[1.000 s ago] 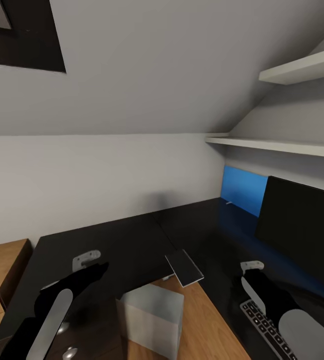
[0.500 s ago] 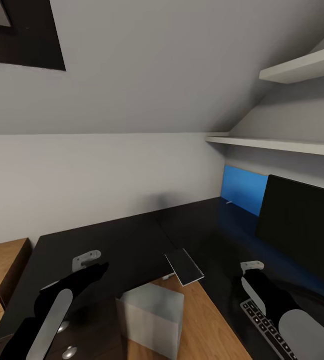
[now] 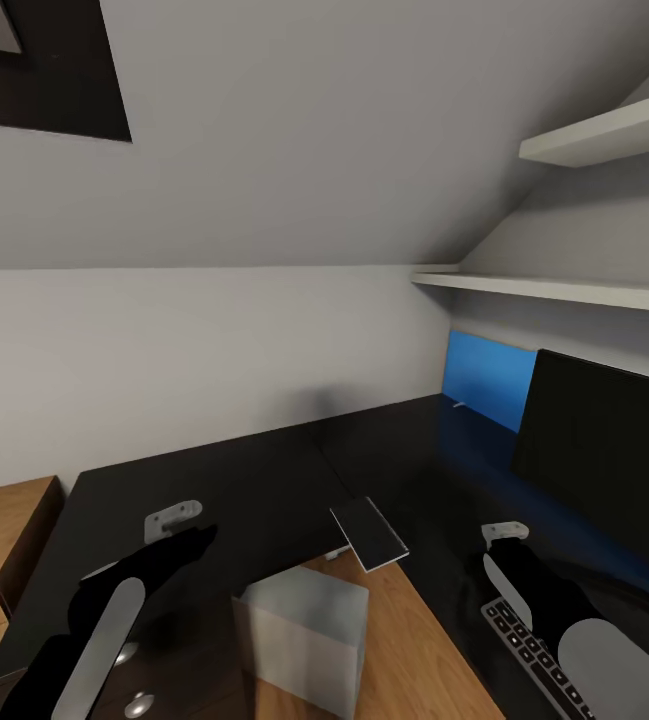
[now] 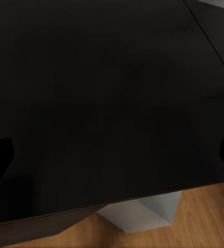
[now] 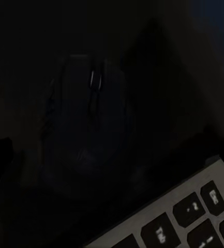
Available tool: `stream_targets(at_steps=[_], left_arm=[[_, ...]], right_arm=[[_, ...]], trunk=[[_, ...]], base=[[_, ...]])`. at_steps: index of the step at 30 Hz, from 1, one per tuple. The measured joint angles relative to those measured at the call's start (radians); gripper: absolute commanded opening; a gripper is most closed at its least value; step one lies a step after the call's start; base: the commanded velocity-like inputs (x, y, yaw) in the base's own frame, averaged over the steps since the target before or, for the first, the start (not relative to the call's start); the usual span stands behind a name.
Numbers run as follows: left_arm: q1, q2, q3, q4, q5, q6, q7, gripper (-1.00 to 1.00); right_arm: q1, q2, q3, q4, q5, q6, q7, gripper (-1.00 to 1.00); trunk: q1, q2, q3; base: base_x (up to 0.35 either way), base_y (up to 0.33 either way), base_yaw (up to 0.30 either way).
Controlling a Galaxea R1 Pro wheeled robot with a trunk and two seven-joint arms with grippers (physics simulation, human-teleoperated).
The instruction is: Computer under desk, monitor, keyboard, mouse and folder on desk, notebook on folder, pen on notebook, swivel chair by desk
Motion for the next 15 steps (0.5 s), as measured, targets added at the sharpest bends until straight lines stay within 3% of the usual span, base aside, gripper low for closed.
stream_targets(at_steps=[9, 15], left_arm=[[0.0, 0.001, 0.0, 0.0, 0.0, 0.0, 0.001, 1.0], [0.0, 0.002, 0.001, 0.0, -0.001, 0.0, 0.001, 1.0]], right_arm=[[0.0, 0.001, 0.0, -0.023, -0.002, -0.004, 0.002, 1.0], [0.002, 0.0, -0.003, -0.213, -0.016, 0.009, 0.001, 1.0]], trunk=[[0.0, 0.0, 0.0], [0.0, 0.0, 0.0]], base=[[0.0, 0.0, 0.0], [0.0, 0.0, 0.0]])
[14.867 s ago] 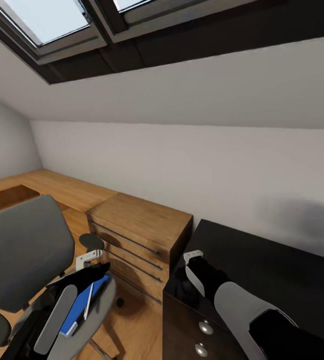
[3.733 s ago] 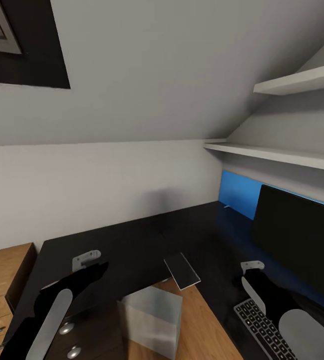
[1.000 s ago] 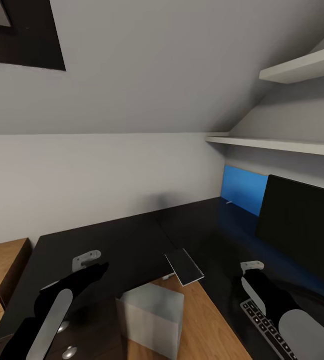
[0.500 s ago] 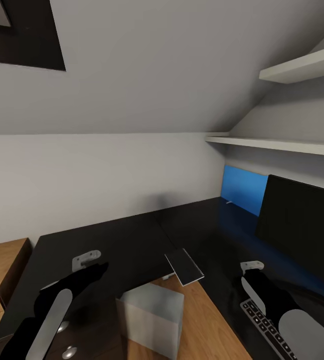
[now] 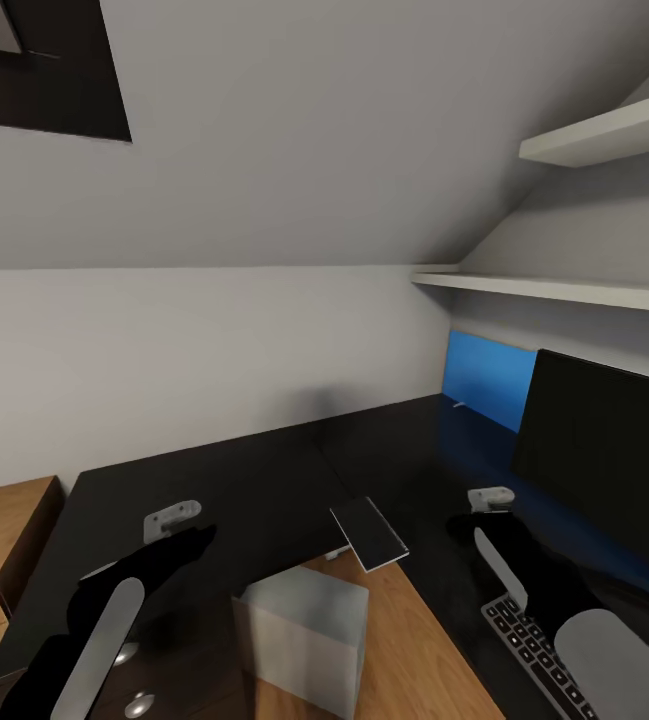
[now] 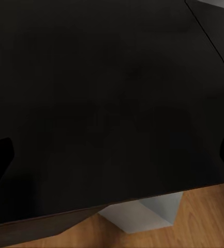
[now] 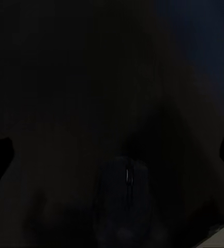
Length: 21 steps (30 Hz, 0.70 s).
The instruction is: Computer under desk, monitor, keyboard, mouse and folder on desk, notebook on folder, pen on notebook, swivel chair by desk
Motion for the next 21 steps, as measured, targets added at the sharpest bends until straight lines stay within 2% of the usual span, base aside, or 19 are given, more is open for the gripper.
stream_targets(at_steps=[3, 4, 8, 14, 21], left_arm=[[0.0, 0.0, 0.0, 0.0, -0.002, 0.0, 0.0, 1.0], [0.0, 0.0, 0.0, 0.0, -0.004, 0.0, 0.0, 1.0], [0.0, 0.0, -0.001, 0.0, -0.007, 0.0, 0.0, 1.0], [0.0, 0.0, 0.0, 0.0, -0.007, 0.0, 0.0, 1.0], [0.0, 0.0, 0.0, 0.001, -0.007, 0.0, 0.0, 1.0]], right_arm=[[0.002, 0.0, 0.001, -0.051, -0.023, 0.007, 0.0, 1.0], [0.003, 0.001, 0.003, -0.087, -0.057, 0.01, 0.0, 1.0], [0.006, 0.004, 0.007, -0.132, -0.082, 0.011, 0.0, 1.0], [0.007, 0.026, 0.008, -0.149, -0.096, 0.012, 0.005, 1.0], [0.007, 0.058, 0.005, -0.181, -0.167, 0.014, 0.009, 1.0]], trunk=[[0.0, 0.0, 0.0], [0.0, 0.0, 0.0], [0.0, 0.0, 0.0], [0.0, 0.0, 0.0], [0.0, 0.0, 0.002]], base=[[0.0, 0.0, 0.0], [0.0, 0.0, 0.0], [0.0, 0.0, 0.0], [0.0, 0.0, 0.0], [0.0, 0.0, 0.002]])
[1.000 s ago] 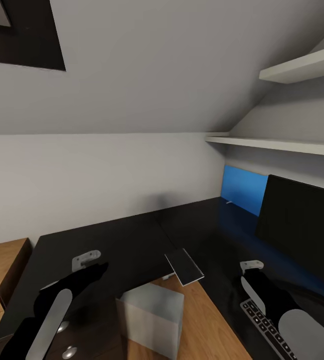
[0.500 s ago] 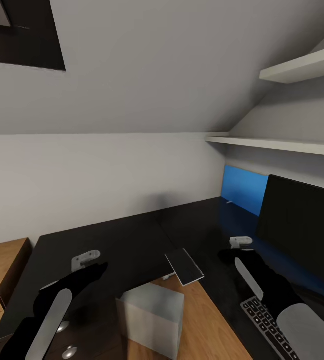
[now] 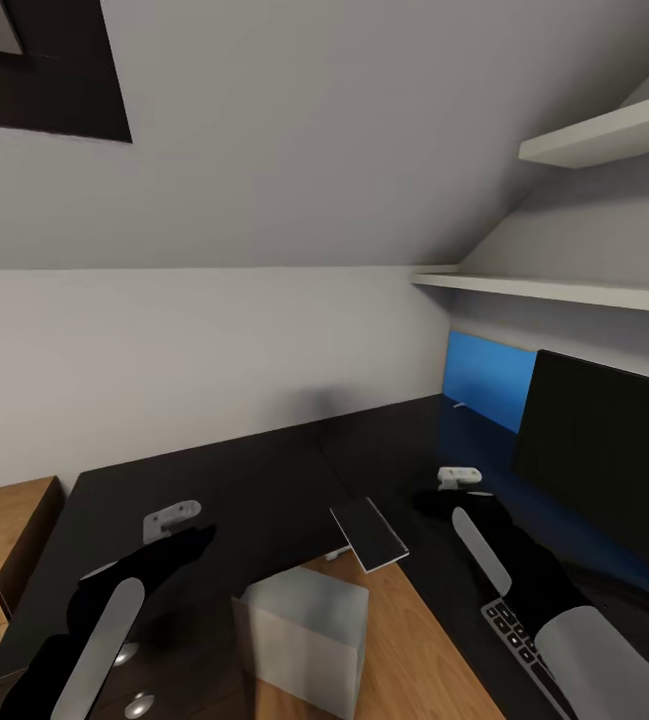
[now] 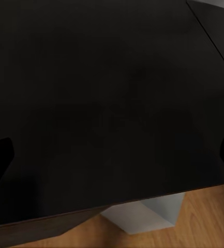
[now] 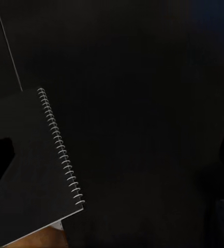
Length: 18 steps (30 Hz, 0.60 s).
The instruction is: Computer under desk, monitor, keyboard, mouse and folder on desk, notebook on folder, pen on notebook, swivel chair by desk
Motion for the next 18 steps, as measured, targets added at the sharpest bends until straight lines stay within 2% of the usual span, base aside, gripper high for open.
stream_targets(at_steps=[6, 9, 18], left_arm=[[0.0, 0.001, 0.0, 0.0, 0.0, 0.0, 0.0, 1.0], [0.0, 0.0, 0.0, 0.0, 0.0, 0.0, 0.0, 1.0], [0.0, 0.0, 0.0, 0.001, 0.0, 0.0, 0.0, 1.0]], right_arm=[[0.0, 0.014, 0.003, -0.007, -0.02, -0.001, 0.0, 1.0], [0.0, 0.038, 0.004, -0.007, -0.019, -0.002, -0.004, 1.0], [0.002, 0.066, 0.008, -0.007, -0.015, -0.004, -0.008, 1.0]], trunk=[[0.0, 0.0, 0.005], [0.0, 0.0, 0.006], [0.0, 0.0, 0.007]], base=[[0.0, 0.0, 0.142], [0.0, 0.0, 0.262], [0.0, 0.0, 0.276]])
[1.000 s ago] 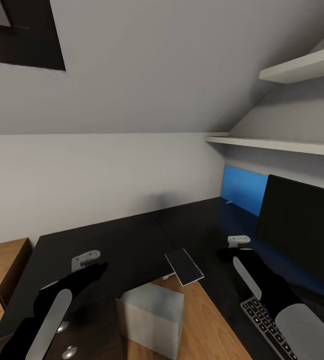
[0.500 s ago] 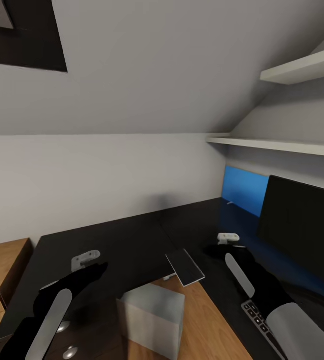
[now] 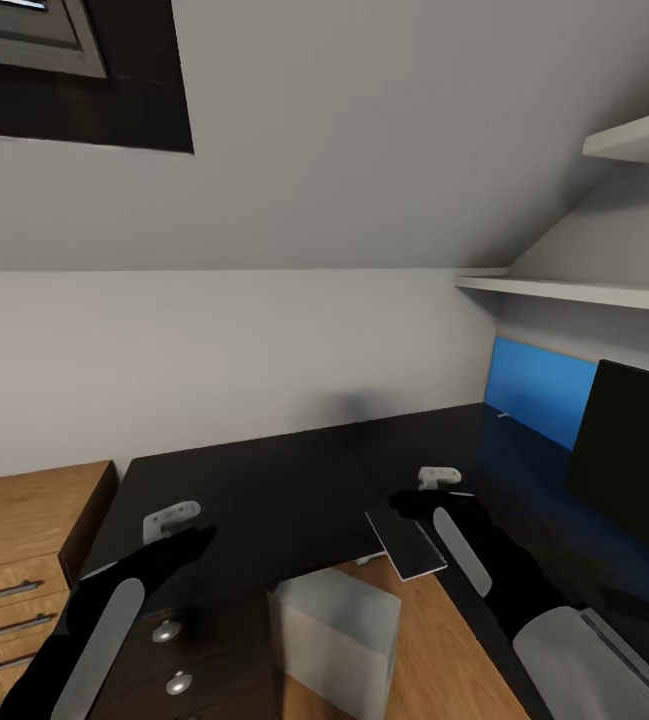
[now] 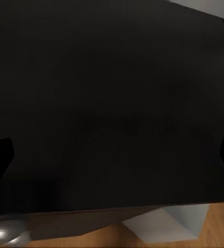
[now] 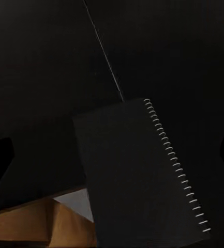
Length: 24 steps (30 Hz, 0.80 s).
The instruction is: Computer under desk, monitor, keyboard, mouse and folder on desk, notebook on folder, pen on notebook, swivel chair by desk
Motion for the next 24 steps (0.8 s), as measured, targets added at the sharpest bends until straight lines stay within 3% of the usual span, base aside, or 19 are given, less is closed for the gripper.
stream_targets(at_steps=[3, 5, 8, 17, 24], left_arm=[[0.0, 0.0, 0.0, 0.0, 0.0, 0.0, 0.0, 1.0], [0.0, 0.001, 0.0, 0.0, 0.0, 0.0, 0.0, 1.0], [0.0, 0.001, 0.0, 0.0, 0.0, 0.0, 0.0, 1.0], [0.0, 0.001, 0.0, 0.0, 0.0, 0.0, 0.0, 1.0], [0.0, 0.001, 0.001, 0.0, -0.004, -0.001, 0.0, 1.0]], right_arm=[[0.0, 0.007, 0.011, 0.001, 0.001, 0.0, 0.0, 1.0], [0.001, 0.013, 0.053, 0.001, 0.001, -0.002, -0.001, 1.0], [0.001, 0.015, 0.08, 0.0, 0.0, 0.001, 0.0, 1.0], [0.001, 0.015, 0.085, -0.002, -0.001, 0.002, 0.001, 1.0], [0.001, 0.015, 0.088, -0.003, 0.0, 0.001, 0.001, 1.0]], trunk=[[0.0, 0.0, 0.0], [0.0, 0.0, -0.001], [0.0, 0.0, -0.002], [0.0, 0.0, -0.003], [0.0, 0.0, -0.003]], base=[[0.0, 0.0, 0.28], [0.0, 0.0, 0.213], [0.0, 0.0, 0.077], [0.0, 0.0, 0.012], [0.0, 0.0, 0.227]])
